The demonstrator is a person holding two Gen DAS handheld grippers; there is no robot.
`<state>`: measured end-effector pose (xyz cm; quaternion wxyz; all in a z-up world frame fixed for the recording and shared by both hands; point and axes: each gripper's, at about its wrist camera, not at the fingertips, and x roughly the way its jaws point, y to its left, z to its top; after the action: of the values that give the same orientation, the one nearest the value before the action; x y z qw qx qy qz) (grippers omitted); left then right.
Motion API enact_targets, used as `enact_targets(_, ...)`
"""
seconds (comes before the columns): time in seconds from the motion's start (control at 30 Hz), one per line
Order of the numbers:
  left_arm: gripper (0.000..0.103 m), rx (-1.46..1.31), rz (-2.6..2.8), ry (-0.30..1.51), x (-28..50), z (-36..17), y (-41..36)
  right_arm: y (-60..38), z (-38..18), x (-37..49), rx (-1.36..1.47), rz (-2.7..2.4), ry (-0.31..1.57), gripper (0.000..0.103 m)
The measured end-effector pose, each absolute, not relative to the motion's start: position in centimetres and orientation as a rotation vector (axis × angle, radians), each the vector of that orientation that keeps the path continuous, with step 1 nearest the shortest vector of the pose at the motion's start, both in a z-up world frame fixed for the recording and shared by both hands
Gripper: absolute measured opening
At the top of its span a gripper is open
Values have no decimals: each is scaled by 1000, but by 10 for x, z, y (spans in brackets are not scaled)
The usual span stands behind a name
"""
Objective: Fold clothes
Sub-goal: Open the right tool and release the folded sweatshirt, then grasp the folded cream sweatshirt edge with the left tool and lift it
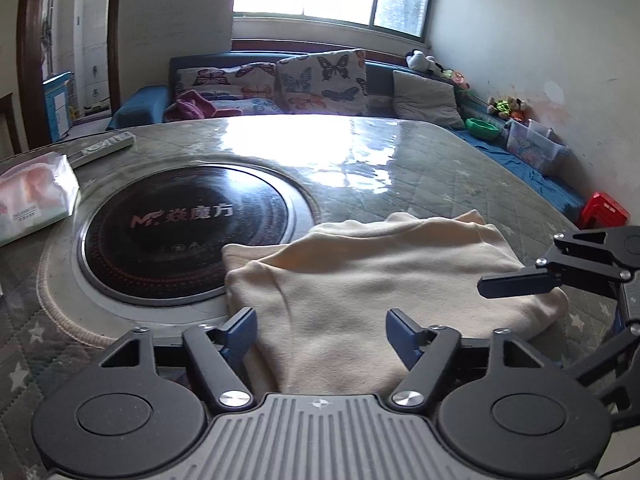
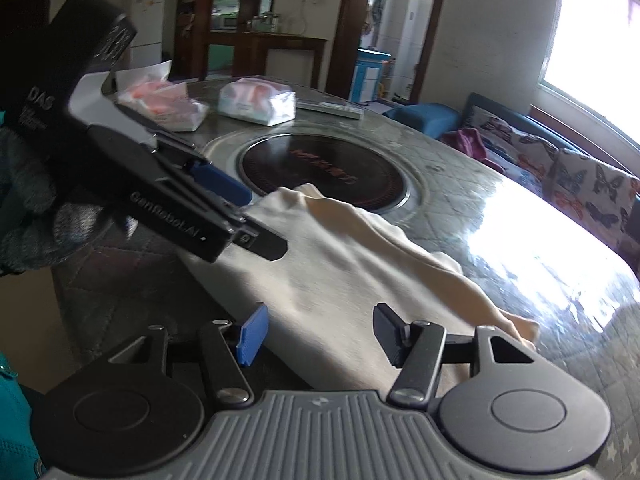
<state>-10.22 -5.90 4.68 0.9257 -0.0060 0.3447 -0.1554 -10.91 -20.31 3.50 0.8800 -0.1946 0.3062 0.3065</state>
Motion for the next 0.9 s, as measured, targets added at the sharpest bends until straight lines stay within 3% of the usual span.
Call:
enact_targets(0.13, 94, -57, -272, 696, -99, 50, -44, -194, 37, -110, -424, 666, 631, 65)
enact_targets(0.47, 95, -180, -139, 704, -93, 55, -3, -156, 35, -119, -550, 779, 602, 66)
enact_targets(0.6, 94, -242, -112, 721, -91, 52, 6, -137, 33, -124, -617, 834, 578, 66)
enact_targets(0.7, 86, -289, -106, 731, -92, 50, 11, -123, 31, -126, -652, 877, 570, 63)
enact_targets(0.9, 76, -407, -127, 764, -92, 46, 19, -103, 20, -128, -705, 910, 572, 48)
